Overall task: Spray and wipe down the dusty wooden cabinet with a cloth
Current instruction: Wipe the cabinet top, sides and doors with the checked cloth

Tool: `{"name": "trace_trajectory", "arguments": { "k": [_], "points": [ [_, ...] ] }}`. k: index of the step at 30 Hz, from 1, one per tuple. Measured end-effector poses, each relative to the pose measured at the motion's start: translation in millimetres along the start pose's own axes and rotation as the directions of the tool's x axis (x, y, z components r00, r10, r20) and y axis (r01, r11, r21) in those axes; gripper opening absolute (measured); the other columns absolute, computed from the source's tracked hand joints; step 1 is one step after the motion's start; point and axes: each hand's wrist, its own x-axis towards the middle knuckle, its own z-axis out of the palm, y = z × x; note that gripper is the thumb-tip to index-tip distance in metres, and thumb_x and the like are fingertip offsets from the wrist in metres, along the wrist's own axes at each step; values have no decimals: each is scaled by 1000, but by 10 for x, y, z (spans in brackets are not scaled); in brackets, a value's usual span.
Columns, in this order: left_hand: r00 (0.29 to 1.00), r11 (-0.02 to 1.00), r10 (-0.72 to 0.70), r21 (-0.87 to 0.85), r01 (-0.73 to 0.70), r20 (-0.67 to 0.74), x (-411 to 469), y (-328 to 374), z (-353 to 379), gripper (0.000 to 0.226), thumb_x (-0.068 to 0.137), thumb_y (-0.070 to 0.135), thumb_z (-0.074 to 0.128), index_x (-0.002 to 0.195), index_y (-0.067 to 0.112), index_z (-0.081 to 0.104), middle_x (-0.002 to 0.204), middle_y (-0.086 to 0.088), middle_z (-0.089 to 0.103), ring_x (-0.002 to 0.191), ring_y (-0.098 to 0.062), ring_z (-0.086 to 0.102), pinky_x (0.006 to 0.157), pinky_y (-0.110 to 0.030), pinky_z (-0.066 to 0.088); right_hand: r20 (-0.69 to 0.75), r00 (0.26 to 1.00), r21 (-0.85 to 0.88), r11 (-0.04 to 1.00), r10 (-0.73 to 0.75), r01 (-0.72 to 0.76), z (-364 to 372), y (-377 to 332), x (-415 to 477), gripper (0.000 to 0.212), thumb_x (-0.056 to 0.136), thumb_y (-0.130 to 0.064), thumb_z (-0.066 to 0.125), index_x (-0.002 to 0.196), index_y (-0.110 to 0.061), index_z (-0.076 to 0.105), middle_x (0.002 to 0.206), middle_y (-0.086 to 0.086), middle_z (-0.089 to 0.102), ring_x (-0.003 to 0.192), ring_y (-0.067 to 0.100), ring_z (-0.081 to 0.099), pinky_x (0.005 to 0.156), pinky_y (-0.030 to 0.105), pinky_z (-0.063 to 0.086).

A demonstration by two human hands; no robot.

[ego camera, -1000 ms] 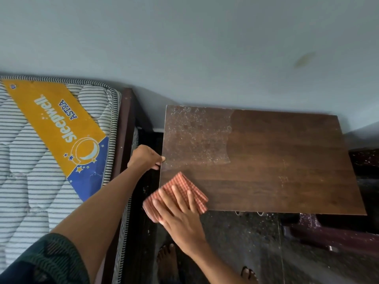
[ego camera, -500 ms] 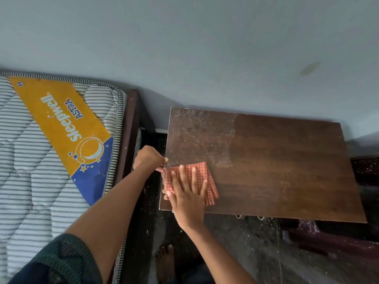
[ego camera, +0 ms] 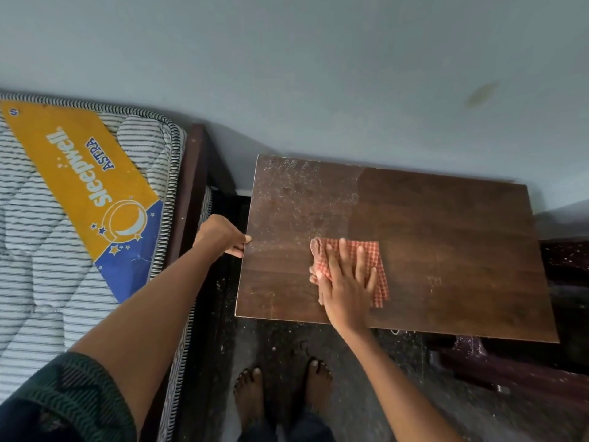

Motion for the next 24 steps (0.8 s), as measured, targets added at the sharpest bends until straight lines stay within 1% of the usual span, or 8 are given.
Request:
{"name": "trace_trajectory", "arguments": {
  "k": [4,9,11,12,16,18,20,24],
  "points": [
    [1000,1000,-18,-8,18,15,33,6,-3,17,82,18,68,72,5,63,57,0,71,67,-16,71,88,-37,54,42,996,43,996,-76,74,-9,-376,263,62,92,-58,8,147,-31,13,157,-5,-1,145,29,-6,111,55,-13],
    [997,996,-39,-75,43,63,54,27,-15,18,90,11,51,75,2,54,84,-5,67,52,-15,67,81,-34,53,76,895,-60,894,-439,444,50,-318,31,53,97,-49,24,146,-29,27,158,-3,13,146,29,6,110,59,7],
    [990,987,-88,-125,103,114,44,42,-10,26,95,11,36,75,3,49,81,-3,67,38,-10,62,79,-30,47,114,827,-108,821,-550,561,29,8,-60,54,99,-51,17,147,-29,24,158,-3,14,146,28,9,111,57,11],
    [990,986,-97,-127,110,107,41,51,-5,27,96,12,36,75,3,49,82,-3,70,48,-11,67,81,-30,47,105,816,-131,805,-569,579,20,208,-61,55,98,-53,14,148,-30,19,159,-3,10,146,27,8,111,57,10],
    [983,987,-120,-90,133,140,1,86,-38,24,97,11,36,86,0,54,126,-7,58,122,-21,53,98,-28,43,78,944,-121,937,-319,327,-97,702,229,58,97,-58,6,149,-34,7,159,-10,-9,146,21,-4,114,48,-5],
    [986,995,-81,-44,88,149,9,57,-31,16,94,9,44,87,2,57,125,-16,61,115,-25,58,86,-30,50,101,980,-95,979,-171,181,-175,611,459,64,91,-63,-4,148,-36,3,157,-10,-14,144,20,-13,113,49,-12],
    [998,999,16,-52,-13,57,35,32,-35,10,86,9,60,80,1,60,97,-19,70,83,-29,68,76,-36,55,133,986,-50,993,-103,111,-199,343,683,71,80,-68,-17,144,-40,-10,153,-9,-25,139,20,-28,107,51,-21],
    [992,997,-66,-30,70,105,84,65,-38,14,87,12,61,82,-1,60,72,-9,69,66,-20,65,77,-35,55,175,963,5,978,-205,208,-187,-221,847,69,80,-64,-17,142,-35,-14,151,-7,-28,133,19,-34,104,52,-29]
  ]
}}
